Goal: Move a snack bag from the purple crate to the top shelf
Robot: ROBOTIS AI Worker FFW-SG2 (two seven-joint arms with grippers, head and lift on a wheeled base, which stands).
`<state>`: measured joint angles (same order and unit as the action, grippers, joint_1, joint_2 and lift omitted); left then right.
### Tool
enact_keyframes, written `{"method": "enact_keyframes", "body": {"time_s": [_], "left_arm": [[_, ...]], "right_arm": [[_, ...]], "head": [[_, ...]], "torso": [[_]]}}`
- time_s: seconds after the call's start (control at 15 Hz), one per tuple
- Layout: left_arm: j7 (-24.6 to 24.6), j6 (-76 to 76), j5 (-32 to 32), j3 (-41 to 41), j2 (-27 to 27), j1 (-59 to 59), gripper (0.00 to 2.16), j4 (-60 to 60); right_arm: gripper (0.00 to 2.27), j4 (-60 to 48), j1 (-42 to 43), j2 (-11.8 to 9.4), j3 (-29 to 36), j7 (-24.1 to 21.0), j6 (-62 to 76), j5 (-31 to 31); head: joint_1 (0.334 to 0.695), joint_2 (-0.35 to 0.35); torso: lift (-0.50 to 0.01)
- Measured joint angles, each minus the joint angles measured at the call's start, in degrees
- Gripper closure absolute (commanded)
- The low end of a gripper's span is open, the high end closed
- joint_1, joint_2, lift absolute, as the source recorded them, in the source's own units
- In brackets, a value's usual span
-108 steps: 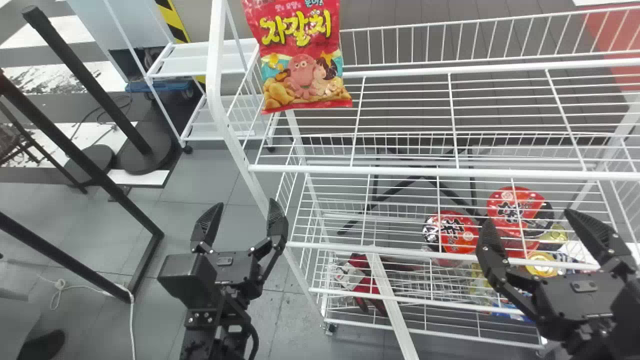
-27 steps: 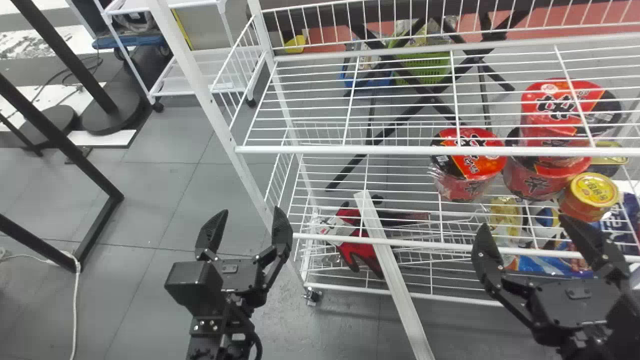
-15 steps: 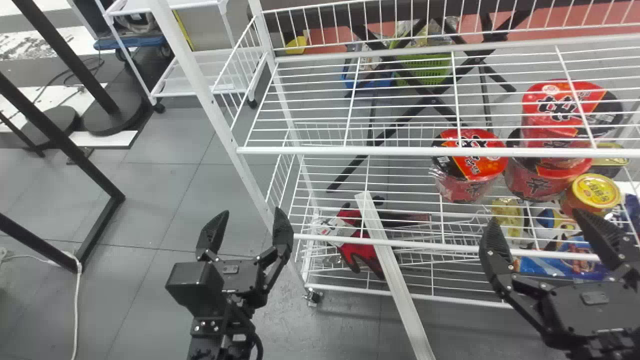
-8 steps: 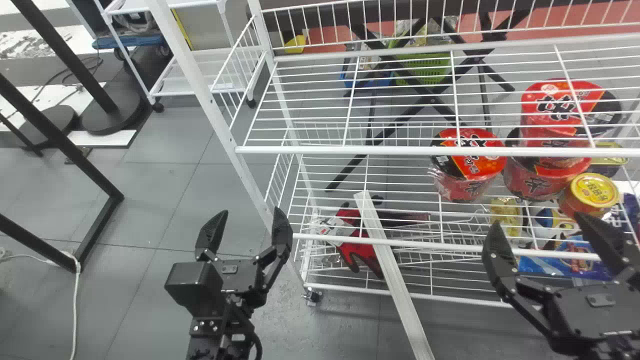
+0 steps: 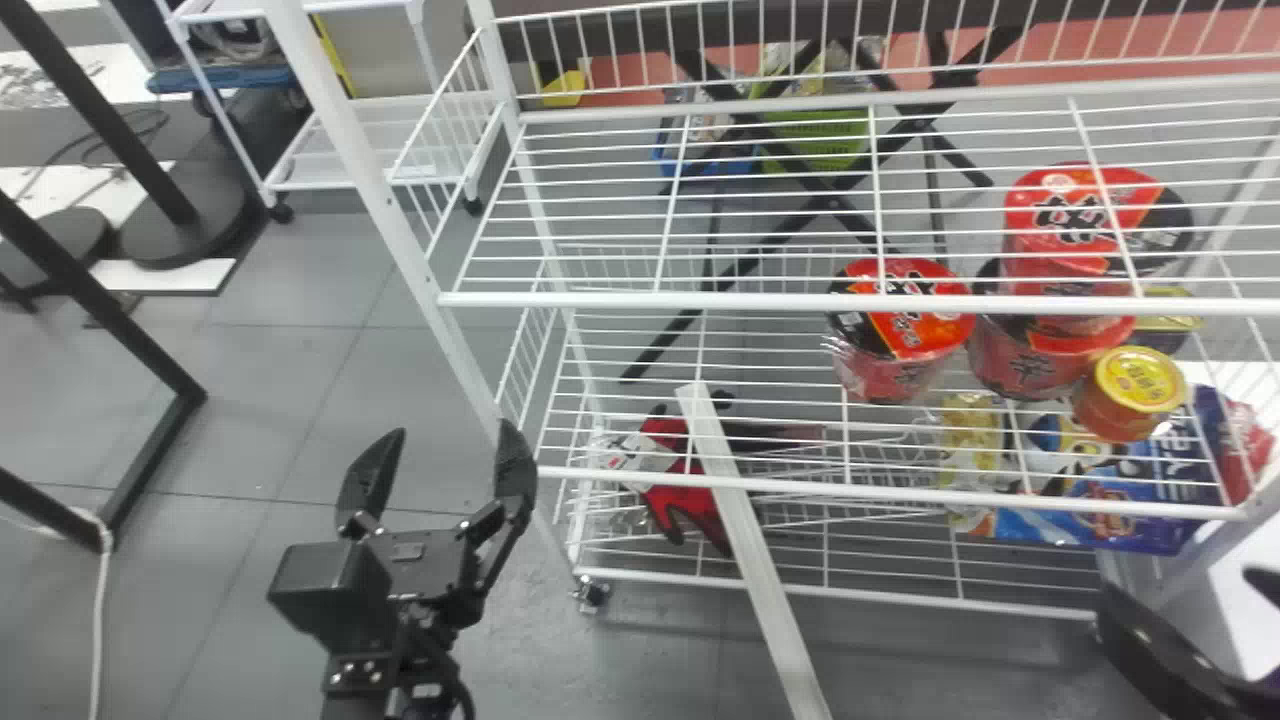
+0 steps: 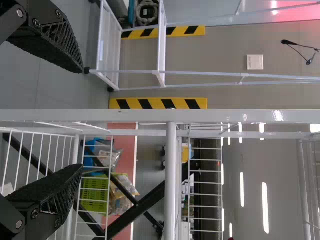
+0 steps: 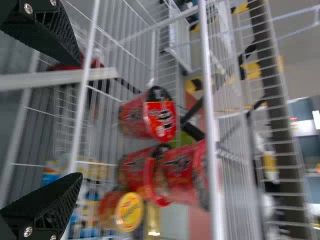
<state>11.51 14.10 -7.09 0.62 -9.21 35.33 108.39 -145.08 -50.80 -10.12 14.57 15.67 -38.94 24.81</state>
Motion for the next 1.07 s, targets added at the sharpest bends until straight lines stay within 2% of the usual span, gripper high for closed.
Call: {"method": "enact_keyframes", "body": {"time_s": [0.13, 0.2, 0.27, 0.33, 0.4, 0.47, 0.53, 0.6, 0.73, 0.87, 1.07], "left_arm": [[0.0, 0.73, -0.2, -0.01, 0.05, -0.26, 0.16, -0.77], [0.0, 1.08, -0.26, 0.04, 0.09, -0.42, 0.16, -1.15], [0.0, 1.44, -0.3, 0.1, 0.15, -0.53, 0.16, -1.48], [0.0, 1.83, -0.34, 0.11, 0.21, -0.58, 0.16, -1.78], [0.0, 2.25, -0.38, 0.11, 0.24, -0.61, 0.16, -2.1], [-0.05, 2.5, -0.42, 0.1, 0.24, -0.63, 0.16, -2.35], [-0.16, 2.74, -0.48, 0.09, 0.22, -0.77, 0.16, -2.68], [-0.3, 2.9, -0.62, 0.1, 0.21, -1.03, 0.16, -3.03], [-0.44, 3.15, -0.91, 0.5, 0.23, -1.54, 0.16, -3.91], [-0.48, 3.81, -0.99, 1.17, 0.24, -1.93, 0.16, -4.78], [-0.44, 4.35, -1.03, 1.36, 0.22, -2.11, 0.16, -5.3]], "right_arm": [[0.0, -3.35, -1.15, 1.32, 13.26, 5.22, -12.14, 12.14], [0.0, -4.12, -0.64, 2.86, 21.02, 8.24, -18.63, 18.38], [0.0, -4.44, 1.72, 5.36, 29.76, 12.01, -27.46, 23.85], [0.0, -4.54, 5.24, 7.71, 37.52, 15.24, -36.52, 27.12], [0.0, -4.54, 10.58, 9.04, 46.38, 18.65, -45.21, 28.9], [0.0, -4.11, 15.34, 9.46, 53.51, 20.5, -48.37, 29.18], [0.0, -2.67, 19.11, 9.66, 59.86, 21.03, -49.83, 29.02], [0.0, -0.43, 21.98, 9.53, 64.62, 21.06, -50.37, 28.51], [0.0, 3.96, 28.73, 6.84, 70.29, 22.45, -50.61, 23.69], [0.0, 8.79, 31.8, 4.15, 71.22, 22.83, -50.67, 16.68], [0.0, 18.26, 31.97, 1.13, 67.36, 22.43, -50.67, 6.63]], "head": [[0.695, 0.087], [0.695, 0.065], [0.695, 0.039], [0.695, -0.011], [0.695, -0.044], [0.695, -0.088], [0.695, -0.203], [0.695, -0.259], [0.695, -0.35], [0.695, -0.35], [0.695, -0.35]], "torso": [[-0.451], [-0.451], [-0.451], [-0.451], [-0.451], [-0.451], [-0.451], [-0.451], [-0.451], [-0.451], [-0.451]]}}
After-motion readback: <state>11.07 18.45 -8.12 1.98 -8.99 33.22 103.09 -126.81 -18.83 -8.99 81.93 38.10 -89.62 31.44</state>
